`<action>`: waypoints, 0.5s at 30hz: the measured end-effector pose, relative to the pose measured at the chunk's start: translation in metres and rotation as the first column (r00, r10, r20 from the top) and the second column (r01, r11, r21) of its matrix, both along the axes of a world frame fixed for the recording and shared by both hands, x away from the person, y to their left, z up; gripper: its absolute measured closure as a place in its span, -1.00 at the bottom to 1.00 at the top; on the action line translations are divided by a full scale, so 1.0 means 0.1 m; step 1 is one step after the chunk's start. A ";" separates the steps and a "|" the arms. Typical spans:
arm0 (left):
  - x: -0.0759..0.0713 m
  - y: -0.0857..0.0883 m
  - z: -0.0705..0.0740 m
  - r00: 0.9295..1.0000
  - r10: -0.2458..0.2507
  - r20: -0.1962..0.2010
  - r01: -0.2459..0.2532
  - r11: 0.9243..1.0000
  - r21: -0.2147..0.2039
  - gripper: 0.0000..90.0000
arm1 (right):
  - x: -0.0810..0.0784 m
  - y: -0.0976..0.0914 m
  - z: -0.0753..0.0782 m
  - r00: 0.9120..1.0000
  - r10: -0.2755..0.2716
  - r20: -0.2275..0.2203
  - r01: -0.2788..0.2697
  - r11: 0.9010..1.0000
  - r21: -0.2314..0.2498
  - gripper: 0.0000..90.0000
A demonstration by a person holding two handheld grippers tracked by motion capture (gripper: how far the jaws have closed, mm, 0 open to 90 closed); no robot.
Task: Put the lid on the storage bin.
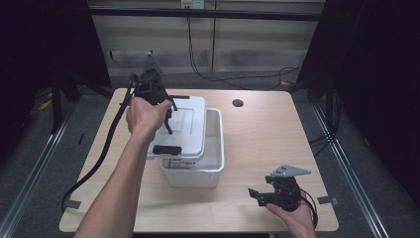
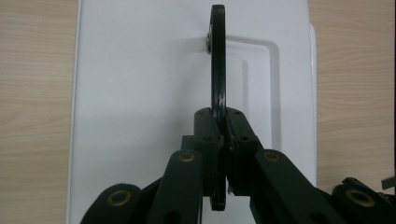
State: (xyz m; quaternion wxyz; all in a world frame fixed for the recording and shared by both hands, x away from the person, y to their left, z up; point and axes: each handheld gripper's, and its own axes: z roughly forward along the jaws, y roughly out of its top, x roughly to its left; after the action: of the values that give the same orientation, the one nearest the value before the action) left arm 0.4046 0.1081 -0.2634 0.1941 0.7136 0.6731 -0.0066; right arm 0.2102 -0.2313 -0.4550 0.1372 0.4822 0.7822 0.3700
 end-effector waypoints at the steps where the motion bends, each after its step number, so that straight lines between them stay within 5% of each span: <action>1: 0.00 -0.02 -0.01 1.000 0.011 0.003 -0.011 1.000 0.001 0.89 | 0.00 0.00 0.00 1.000 0.000 0.000 0.000 1.000 0.000 -0.53; 9: -0.01 -0.11 -0.07 1.000 -0.008 -0.011 0.008 1.000 0.005 0.89 | 0.00 0.00 0.00 1.000 0.000 -0.003 0.000 1.000 -0.001 -0.53; 15: -0.03 -0.21 -0.12 1.000 0.013 0.018 -0.013 1.000 -0.029 0.89 | 0.00 0.00 0.00 1.000 0.000 -0.003 0.000 1.000 -0.001 -0.53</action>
State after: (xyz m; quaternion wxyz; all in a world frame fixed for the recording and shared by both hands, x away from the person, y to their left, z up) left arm 0.4013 0.0868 -0.2755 0.2105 0.7064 0.6758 -0.0087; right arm 0.2098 -0.2311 -0.4548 0.1361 0.4825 0.7828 0.3687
